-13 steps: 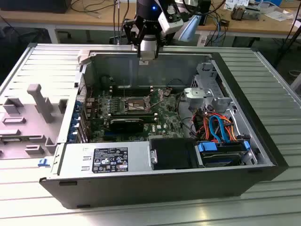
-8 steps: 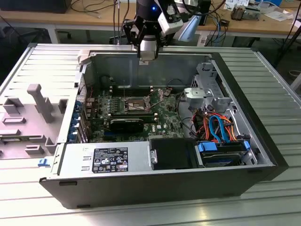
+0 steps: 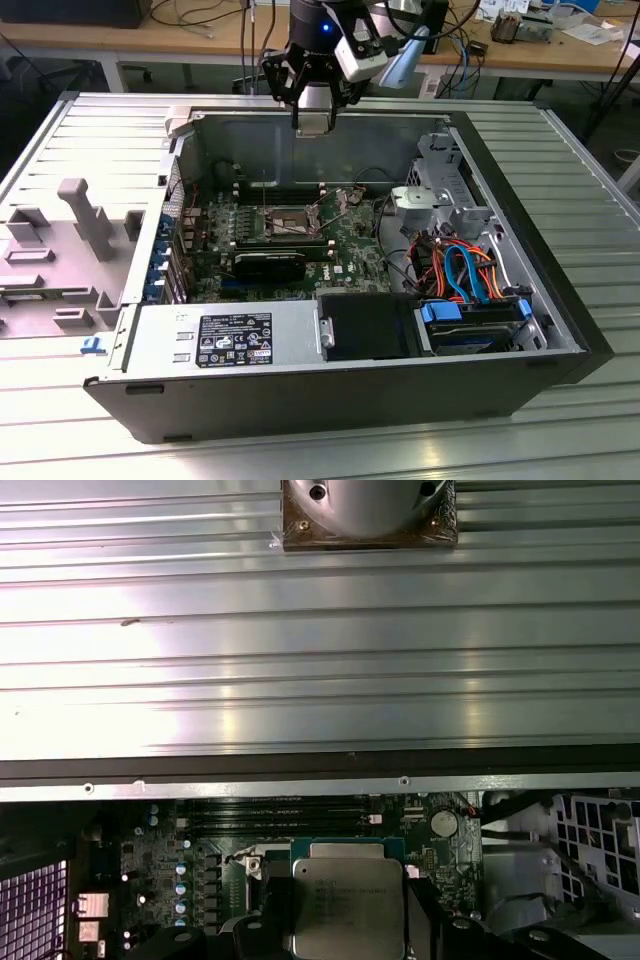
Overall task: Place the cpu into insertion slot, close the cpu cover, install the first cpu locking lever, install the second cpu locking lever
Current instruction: 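Place the cpu into insertion slot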
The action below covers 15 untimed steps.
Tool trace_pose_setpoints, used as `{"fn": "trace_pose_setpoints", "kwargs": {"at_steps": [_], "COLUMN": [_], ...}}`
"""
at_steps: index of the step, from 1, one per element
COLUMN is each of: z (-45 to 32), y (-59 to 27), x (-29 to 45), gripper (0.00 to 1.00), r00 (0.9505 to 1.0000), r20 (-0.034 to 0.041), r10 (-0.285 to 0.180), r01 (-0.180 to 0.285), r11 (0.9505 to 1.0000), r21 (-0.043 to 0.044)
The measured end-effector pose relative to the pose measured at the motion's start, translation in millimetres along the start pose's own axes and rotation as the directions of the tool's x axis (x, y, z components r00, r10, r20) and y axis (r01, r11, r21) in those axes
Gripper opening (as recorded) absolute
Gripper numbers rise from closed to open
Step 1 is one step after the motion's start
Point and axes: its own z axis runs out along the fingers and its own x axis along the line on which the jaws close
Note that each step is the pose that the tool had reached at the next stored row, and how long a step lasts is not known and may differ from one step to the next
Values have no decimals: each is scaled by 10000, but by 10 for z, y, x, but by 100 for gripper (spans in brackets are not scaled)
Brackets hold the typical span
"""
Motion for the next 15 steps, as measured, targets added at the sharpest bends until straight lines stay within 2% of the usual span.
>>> {"fn": "trace_pose_setpoints", "kwargs": {"at_steps": [15], "z": [36], "y": [-3], "x": [-1], "gripper": [54], "r00": [10000], "r20": [0], "r10": [0], "r01": [0], "r11": [10000], "r21": [0]}}
